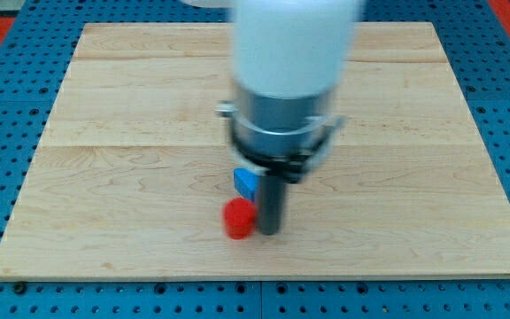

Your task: Move the blue triangle above the red circle

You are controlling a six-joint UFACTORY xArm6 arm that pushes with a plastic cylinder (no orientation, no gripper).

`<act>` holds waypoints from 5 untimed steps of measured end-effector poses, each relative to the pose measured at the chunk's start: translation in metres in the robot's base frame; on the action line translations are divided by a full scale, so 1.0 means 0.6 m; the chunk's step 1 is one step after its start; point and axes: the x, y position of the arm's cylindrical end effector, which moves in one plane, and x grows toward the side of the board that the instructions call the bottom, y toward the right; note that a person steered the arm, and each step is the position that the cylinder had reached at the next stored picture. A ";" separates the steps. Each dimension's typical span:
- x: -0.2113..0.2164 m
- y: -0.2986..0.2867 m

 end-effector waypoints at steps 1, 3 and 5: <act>-0.001 -0.143; -0.005 -0.153; -0.006 -0.130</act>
